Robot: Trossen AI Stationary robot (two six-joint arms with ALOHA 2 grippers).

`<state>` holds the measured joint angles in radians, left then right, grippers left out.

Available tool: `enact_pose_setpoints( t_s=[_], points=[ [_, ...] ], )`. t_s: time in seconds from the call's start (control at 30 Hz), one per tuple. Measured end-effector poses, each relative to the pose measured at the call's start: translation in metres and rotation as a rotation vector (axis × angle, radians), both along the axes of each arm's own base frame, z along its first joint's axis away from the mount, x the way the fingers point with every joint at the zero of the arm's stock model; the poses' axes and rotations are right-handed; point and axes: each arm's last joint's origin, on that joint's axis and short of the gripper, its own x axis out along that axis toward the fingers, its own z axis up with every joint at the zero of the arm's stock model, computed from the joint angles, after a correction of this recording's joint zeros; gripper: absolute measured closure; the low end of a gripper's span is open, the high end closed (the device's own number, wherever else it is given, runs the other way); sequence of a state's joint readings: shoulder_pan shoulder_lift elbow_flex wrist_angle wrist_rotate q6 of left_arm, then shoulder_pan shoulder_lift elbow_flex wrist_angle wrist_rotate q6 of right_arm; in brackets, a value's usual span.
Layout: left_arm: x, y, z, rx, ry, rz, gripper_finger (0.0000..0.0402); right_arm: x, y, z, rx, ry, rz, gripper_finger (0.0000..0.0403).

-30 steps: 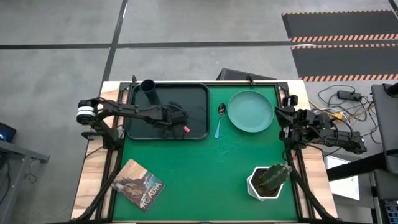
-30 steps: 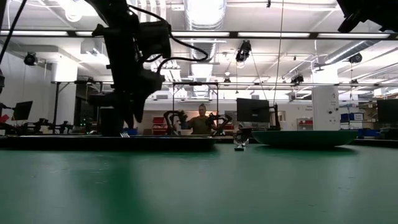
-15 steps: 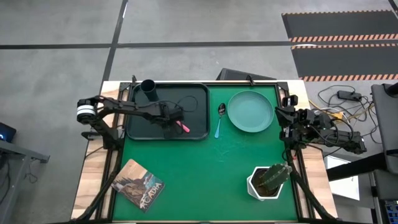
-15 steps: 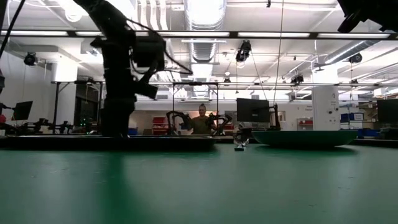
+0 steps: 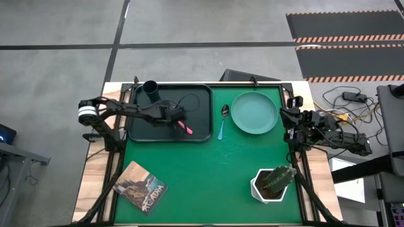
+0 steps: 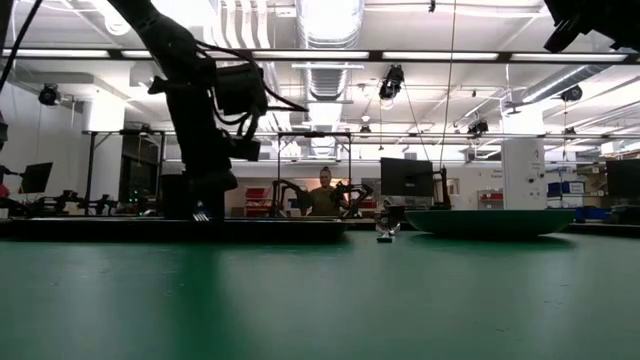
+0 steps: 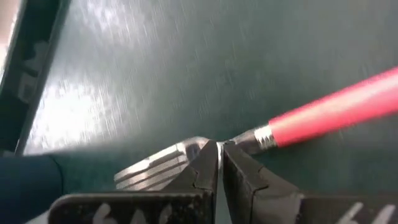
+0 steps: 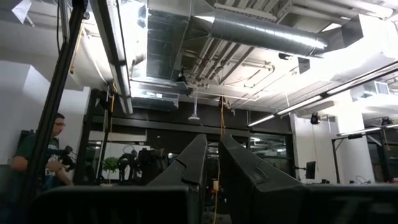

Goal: Pick and place plate/cup/fork/spoon on tray
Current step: Put the pink fork on the black serving tray to the bottom of the black cup

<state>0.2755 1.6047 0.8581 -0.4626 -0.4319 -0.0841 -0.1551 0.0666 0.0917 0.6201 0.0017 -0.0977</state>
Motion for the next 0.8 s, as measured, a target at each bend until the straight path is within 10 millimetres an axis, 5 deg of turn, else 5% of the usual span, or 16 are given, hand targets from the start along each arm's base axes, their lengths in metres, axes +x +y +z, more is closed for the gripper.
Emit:
enact_pose_setpoints(
  t_s=[0.2,0.4,0.8],
  points=[
    [0.0,0.0,0.007,-0.013,0.0,-0.005,0.04,0.0,0.0,0.0,0.0,0.001,0.0,0.0371],
    [0.015,-0.002,0.024,-0.172,-0.326,0.081,0.04,0.0,0.0,0.0,-0.004,0.002,-0.003,0.0371],
    [0.023,-0.004,0.005,-0.164,-0.366,0.11,0.0401,0.0,0.0,0.0,0.001,0.001,0.001,0.0371]
  ],
)
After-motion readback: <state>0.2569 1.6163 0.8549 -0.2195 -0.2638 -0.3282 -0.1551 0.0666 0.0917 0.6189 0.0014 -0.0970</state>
